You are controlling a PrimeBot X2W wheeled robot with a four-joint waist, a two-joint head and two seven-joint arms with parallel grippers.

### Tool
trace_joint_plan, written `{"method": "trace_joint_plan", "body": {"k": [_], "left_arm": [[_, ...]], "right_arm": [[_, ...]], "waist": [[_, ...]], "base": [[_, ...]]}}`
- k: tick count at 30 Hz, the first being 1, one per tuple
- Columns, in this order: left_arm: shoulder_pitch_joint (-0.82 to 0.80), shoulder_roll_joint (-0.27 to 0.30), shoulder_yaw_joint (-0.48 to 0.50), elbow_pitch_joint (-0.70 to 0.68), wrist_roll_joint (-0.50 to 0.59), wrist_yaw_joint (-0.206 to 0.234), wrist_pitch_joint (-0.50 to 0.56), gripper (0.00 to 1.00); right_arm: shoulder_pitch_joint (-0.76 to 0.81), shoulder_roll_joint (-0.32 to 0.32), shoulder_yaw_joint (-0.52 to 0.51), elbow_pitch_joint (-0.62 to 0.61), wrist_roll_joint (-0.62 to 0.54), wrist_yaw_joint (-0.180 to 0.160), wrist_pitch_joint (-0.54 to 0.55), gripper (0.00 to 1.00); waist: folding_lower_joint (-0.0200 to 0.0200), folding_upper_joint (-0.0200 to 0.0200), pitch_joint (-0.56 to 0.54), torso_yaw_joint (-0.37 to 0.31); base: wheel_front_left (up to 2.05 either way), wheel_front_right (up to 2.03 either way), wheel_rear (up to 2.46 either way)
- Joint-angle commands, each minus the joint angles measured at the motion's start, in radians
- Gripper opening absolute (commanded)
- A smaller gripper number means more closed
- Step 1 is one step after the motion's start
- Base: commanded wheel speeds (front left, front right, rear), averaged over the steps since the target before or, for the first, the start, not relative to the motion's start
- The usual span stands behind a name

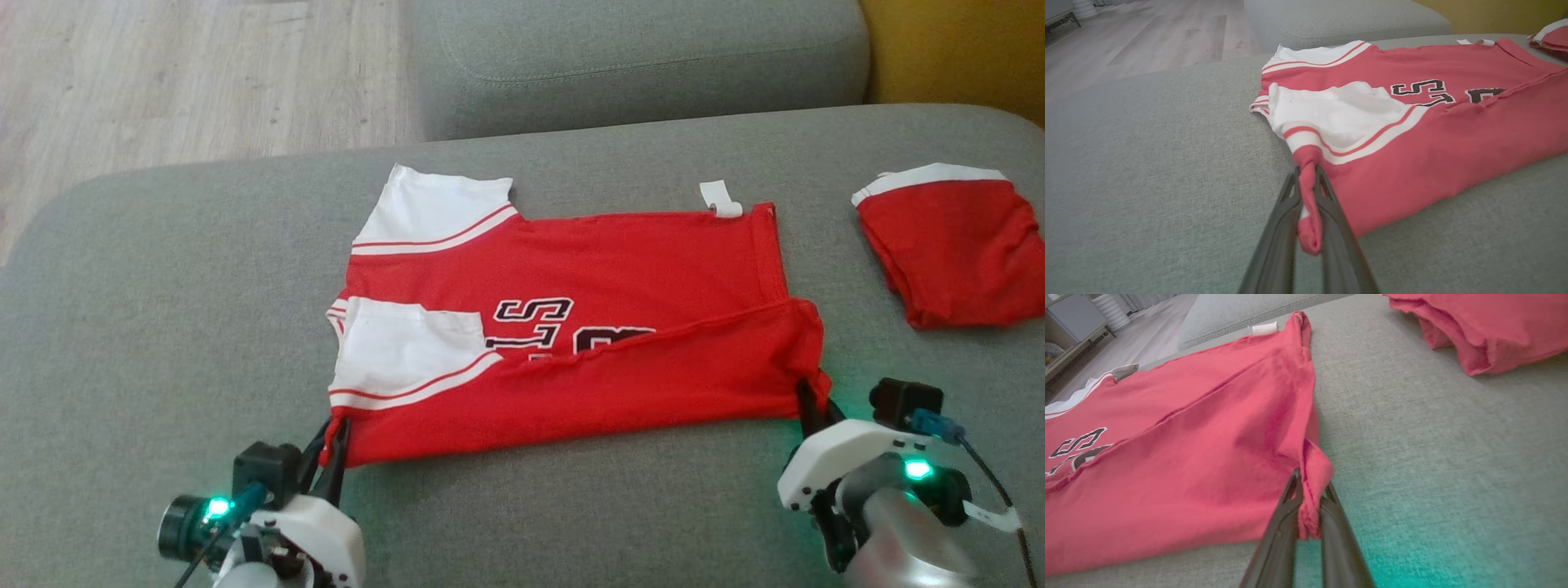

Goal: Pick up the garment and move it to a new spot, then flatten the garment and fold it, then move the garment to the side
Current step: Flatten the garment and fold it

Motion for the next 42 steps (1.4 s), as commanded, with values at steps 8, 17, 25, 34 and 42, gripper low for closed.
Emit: {"method": "trace_joint_plan", "body": {"k": [8, 17, 25, 34, 42], "left_arm": [[-0.026, 0.036, 0.047, -0.037, -0.001, 0.026, -0.022, 0.00], [-0.017, 0.029, 0.027, -0.042, -0.009, 0.023, -0.018, 0.00], [-0.038, 0.013, 0.024, -0.053, -0.016, 0.023, -0.078, 1.00], [-0.138, -0.006, 0.087, -0.142, -0.017, 0.037, -0.230, 1.00], [-0.357, 0.073, 0.095, -0.174, 0.023, -0.046, -0.213, 1.00]], "right_arm": [[0.035, 0.002, -0.060, -0.130, -0.055, -0.001, 0.042, 0.00], [0.116, 0.002, -0.071, -0.287, -0.065, -0.001, 0.147, 1.00], [0.159, 0.002, -0.016, -0.497, -0.026, -0.001, 0.063, 1.00], [0.184, 0.002, 0.073, -0.656, 0.005, -0.001, -0.061, 1.00], [0.141, 0.002, 0.151, -0.733, 0.032, -0.001, -0.075, 1.00]], "waist": [[-0.0001, 0.0000, -0.005, 0.001], [-0.0001, 0.0000, -0.006, 0.010], [-0.0001, 0.0000, 0.024, 0.000], [-0.0001, 0.0000, 0.086, -0.044], [-0.0001, 0.0000, 0.200, -0.120]], "base": [[0.00, 0.00, 0.00], [0.00, 0.00, 0.00], [0.00, 0.00, 0.00], [0.00, 0.00, 0.00], [0.00, 0.00, 0.00]]}}
